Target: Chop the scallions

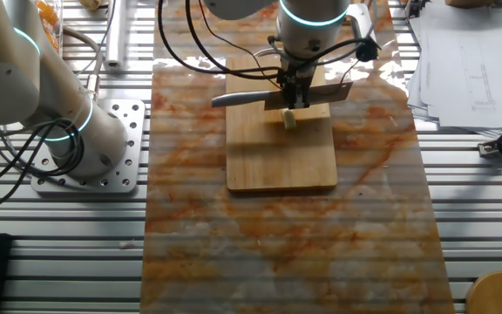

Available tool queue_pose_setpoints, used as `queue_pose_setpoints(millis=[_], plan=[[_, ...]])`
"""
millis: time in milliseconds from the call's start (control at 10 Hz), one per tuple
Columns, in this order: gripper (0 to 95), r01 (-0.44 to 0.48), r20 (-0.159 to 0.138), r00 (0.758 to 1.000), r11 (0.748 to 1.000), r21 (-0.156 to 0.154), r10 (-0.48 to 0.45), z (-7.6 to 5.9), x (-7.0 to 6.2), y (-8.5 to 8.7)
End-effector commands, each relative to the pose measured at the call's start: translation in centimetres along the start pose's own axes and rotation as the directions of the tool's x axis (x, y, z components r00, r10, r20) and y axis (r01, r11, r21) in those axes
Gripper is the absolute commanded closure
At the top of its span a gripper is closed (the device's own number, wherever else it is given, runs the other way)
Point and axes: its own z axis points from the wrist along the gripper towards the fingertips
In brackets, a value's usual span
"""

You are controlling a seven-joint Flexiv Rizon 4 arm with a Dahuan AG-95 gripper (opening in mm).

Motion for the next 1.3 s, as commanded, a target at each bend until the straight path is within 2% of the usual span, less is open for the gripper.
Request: queue_pose_setpoints(millis=[100, 400, 800, 1100, 1200, 1300], plan=[[95.0, 0.000, -0.002, 1.000, 1.000, 0.003, 0.000, -0.1, 0.4, 0.0], [95.0, 0.003, -0.003, 1.000, 1.000, -0.001, -0.003, -0.2, 0.9, -0.1], [95.0, 0.006, -0.001, 1.000, 1.000, 0.001, -0.006, 0.4, 1.5, 0.1], [95.0, -0.002, 0.026, 1.000, 1.000, 0.006, 0.002, 1.7, 1.1, 0.0], [95.0, -0.007, 0.028, 1.000, 1.000, 0.004, 0.007, 2.1, 0.6, -0.2], [95.0, -0.010, 0.023, 1.000, 1.000, -0.001, 0.010, 2.0, 0.2, -0.3]])
